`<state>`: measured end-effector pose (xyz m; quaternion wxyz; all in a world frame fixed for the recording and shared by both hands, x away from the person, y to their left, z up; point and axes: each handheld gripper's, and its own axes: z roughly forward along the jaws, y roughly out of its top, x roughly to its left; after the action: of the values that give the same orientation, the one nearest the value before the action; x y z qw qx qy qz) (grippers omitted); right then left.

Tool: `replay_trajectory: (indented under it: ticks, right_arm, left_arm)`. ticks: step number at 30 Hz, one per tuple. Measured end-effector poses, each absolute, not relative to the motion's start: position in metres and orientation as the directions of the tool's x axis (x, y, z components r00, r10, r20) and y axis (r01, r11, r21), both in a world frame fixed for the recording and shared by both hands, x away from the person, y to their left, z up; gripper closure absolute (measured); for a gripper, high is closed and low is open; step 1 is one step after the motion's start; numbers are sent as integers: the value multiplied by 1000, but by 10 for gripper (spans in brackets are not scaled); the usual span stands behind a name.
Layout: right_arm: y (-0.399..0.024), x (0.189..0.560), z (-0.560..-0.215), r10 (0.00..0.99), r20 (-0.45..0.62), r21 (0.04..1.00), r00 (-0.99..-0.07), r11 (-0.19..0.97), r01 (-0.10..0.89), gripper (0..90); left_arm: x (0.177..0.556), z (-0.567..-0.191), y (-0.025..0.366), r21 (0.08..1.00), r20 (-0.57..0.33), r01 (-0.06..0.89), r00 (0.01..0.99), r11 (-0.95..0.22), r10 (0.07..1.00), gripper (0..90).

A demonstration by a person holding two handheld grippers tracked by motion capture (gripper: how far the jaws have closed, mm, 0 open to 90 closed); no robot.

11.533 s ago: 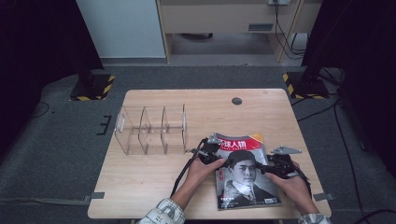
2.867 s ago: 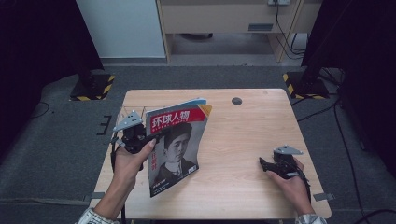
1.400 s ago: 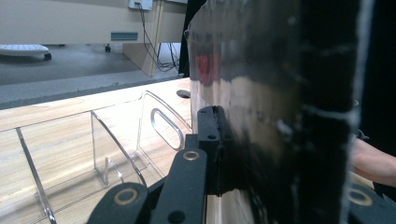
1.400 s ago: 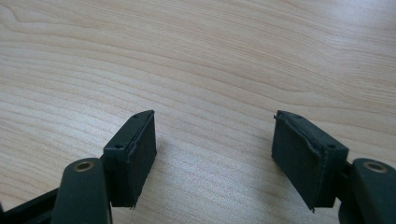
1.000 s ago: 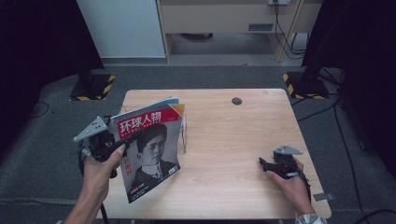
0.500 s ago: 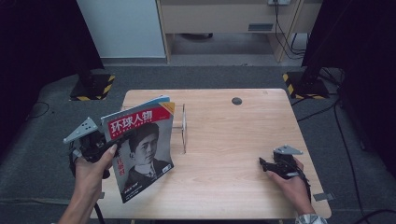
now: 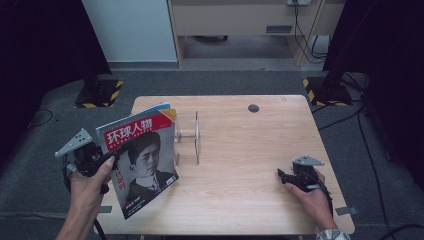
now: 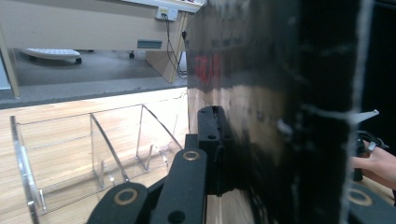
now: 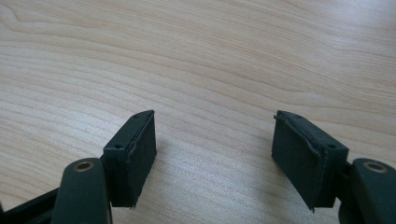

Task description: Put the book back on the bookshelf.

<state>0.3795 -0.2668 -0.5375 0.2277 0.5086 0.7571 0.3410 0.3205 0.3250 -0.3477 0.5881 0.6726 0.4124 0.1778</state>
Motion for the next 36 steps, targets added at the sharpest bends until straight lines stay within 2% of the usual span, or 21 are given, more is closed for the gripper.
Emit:
replay_trajectory:
  ticks: [36]
  right_arm:
    - [-267, 379, -537, 925, 1, 748, -379, 251, 615, 308]
  left_arm:
    - [306, -362, 375, 931, -264, 358, 507, 78, 821, 861]
